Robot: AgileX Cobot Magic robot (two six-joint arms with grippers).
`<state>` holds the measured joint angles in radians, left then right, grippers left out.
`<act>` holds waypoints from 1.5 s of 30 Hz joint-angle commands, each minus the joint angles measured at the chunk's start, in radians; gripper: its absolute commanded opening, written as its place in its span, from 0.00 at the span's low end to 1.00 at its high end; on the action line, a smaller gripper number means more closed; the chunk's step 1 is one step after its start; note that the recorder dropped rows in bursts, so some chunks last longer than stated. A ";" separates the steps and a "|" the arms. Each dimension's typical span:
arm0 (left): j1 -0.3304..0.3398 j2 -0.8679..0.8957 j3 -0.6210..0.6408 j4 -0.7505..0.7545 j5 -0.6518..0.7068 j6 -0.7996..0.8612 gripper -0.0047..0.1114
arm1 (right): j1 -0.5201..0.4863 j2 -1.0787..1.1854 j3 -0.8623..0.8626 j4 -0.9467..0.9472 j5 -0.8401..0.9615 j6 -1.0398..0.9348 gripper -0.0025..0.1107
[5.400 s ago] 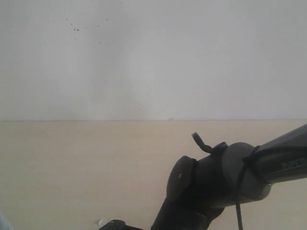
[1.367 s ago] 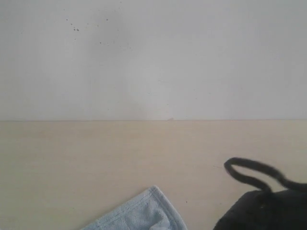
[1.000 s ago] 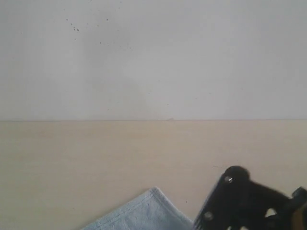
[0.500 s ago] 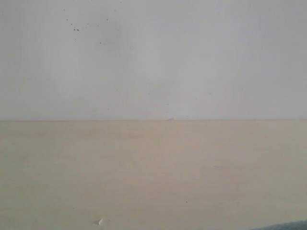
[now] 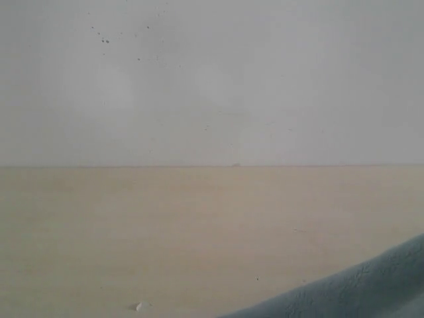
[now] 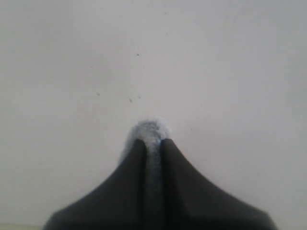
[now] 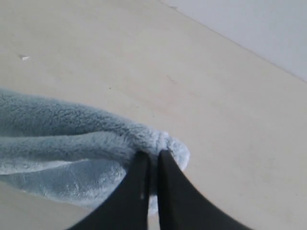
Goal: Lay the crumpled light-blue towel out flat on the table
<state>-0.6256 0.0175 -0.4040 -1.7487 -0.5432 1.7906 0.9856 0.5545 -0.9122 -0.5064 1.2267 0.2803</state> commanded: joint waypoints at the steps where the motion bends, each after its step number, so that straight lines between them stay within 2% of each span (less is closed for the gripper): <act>1: -0.002 0.061 0.097 0.004 0.007 -0.057 0.08 | 0.000 0.080 -0.007 -0.082 -0.006 0.013 0.02; 6: -0.002 0.190 0.129 0.004 -0.025 -0.097 0.08 | 0.000 0.242 -0.007 -0.187 -0.006 0.038 0.02; 10: -0.002 0.282 0.129 0.004 -0.120 -0.097 0.08 | -0.006 0.360 -0.007 -0.208 -0.038 0.081 0.02; 13: -0.002 0.326 0.129 0.004 -0.187 -0.097 0.08 | -0.096 0.437 -0.007 -0.192 -0.162 0.111 0.02; 17: -0.002 0.366 0.129 0.004 -0.269 -0.092 0.08 | -0.293 0.516 -0.007 -0.105 -0.307 0.060 0.02; 21: -0.002 0.400 0.129 0.004 -0.260 -0.045 0.08 | -0.482 0.610 -0.007 0.112 -0.447 -0.148 0.02; 24: -0.002 0.458 0.129 0.004 -0.250 -0.036 0.08 | -0.587 0.698 -0.007 0.194 -0.505 -0.240 0.02; 29: -0.001 0.617 0.118 0.004 -0.248 -0.040 0.08 | -0.654 0.820 -0.012 0.232 -0.549 -0.321 0.02; 36: -0.001 0.881 0.025 0.071 -0.230 -0.091 0.08 | -0.658 0.949 -0.118 0.261 -0.551 -0.343 0.02; 40: 0.061 1.019 -0.046 0.036 -0.226 -0.084 0.08 | -0.658 0.982 -0.183 0.285 -0.516 -0.343 0.02; 42: 0.124 1.082 -0.090 0.004 -0.200 -0.086 0.08 | -0.666 0.983 -0.198 0.329 -0.508 -0.360 0.02; 43: 0.156 1.101 -0.108 0.004 -0.169 -0.091 0.08 | -0.671 0.983 -0.197 0.361 -0.513 -0.386 0.02; 45: 0.235 1.132 -0.132 0.004 -0.020 -0.093 0.08 | -0.695 0.983 -0.197 0.488 -0.518 -0.470 0.02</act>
<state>-0.4733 1.1096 -0.5004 -1.7345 -0.7029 1.7103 0.3183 1.5359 -1.1003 -0.1357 0.7074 -0.1050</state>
